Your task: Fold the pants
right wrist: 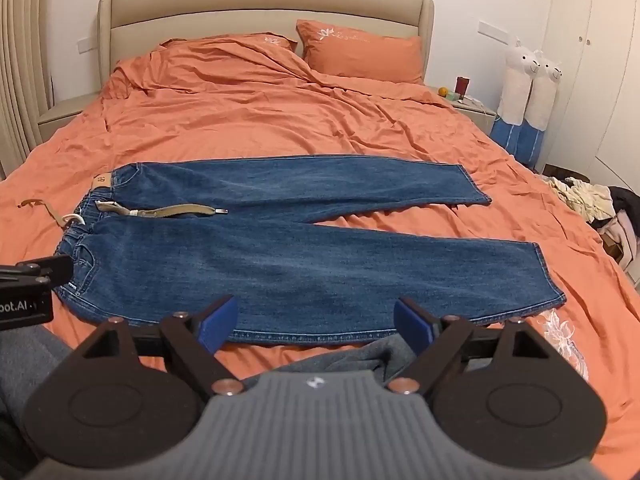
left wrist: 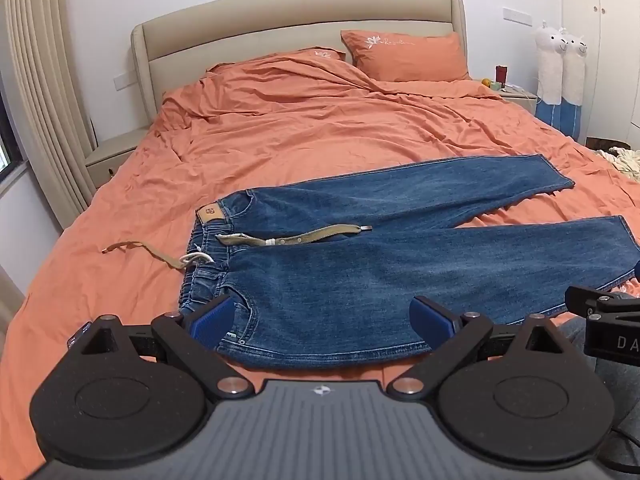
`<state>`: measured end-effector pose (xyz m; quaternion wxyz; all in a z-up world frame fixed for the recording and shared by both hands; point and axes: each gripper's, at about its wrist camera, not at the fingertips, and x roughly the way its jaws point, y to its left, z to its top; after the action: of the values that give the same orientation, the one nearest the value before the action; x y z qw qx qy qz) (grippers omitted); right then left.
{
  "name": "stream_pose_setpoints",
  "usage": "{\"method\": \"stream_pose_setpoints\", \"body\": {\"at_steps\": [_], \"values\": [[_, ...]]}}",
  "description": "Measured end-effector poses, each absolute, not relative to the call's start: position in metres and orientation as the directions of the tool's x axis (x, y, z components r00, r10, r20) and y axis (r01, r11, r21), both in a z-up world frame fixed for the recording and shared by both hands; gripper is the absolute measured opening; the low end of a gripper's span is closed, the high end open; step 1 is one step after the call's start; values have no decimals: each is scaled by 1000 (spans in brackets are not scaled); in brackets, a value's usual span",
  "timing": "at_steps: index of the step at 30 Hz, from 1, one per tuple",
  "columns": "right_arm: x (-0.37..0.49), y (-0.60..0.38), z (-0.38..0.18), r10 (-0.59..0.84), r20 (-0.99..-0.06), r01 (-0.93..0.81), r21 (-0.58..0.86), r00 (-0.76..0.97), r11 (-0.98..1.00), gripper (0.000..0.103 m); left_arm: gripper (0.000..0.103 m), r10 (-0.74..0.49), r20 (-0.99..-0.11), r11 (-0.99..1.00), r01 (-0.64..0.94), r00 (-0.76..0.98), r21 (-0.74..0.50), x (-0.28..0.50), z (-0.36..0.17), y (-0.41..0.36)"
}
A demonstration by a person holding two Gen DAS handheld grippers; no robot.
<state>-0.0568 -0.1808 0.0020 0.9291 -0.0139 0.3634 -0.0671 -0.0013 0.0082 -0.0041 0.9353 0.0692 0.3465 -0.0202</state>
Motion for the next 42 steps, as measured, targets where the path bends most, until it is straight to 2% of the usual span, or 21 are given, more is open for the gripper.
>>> {"method": "stream_pose_setpoints", "body": {"at_steps": [42], "values": [[-59,-177,7,-137,-666,94,-101,733,991,82,103,12,-648,992,73,761,103,-5,-1,15]]}}
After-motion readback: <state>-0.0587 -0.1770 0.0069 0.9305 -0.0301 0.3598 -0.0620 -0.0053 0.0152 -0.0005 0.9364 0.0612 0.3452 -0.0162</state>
